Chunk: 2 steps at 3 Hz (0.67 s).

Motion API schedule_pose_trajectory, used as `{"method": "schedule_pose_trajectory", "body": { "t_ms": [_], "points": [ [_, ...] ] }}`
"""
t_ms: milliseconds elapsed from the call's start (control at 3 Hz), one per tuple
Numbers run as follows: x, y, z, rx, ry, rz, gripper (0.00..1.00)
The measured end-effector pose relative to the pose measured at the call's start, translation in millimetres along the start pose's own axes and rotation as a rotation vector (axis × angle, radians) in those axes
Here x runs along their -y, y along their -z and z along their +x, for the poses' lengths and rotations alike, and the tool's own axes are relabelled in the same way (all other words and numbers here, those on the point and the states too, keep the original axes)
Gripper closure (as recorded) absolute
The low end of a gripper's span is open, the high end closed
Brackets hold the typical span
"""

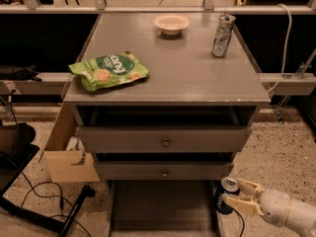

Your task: Place pepsi can into bottom drawer

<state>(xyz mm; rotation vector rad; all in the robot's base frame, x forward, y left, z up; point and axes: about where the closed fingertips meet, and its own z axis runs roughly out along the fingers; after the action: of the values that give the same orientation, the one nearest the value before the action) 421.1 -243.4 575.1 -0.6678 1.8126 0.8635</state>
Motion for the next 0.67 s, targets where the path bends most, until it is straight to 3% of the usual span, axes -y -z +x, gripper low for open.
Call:
{"method": "schedule_pose_trajectory", "body": {
  "t_ms": [333,667],
  "points": [
    [8.4,-17.4,13.7,0.029,-0.013,-0.02,1.0],
    [29.5,-76.7,63.7,0.024,-0.037,-0.067,1.0]
  ]
}}
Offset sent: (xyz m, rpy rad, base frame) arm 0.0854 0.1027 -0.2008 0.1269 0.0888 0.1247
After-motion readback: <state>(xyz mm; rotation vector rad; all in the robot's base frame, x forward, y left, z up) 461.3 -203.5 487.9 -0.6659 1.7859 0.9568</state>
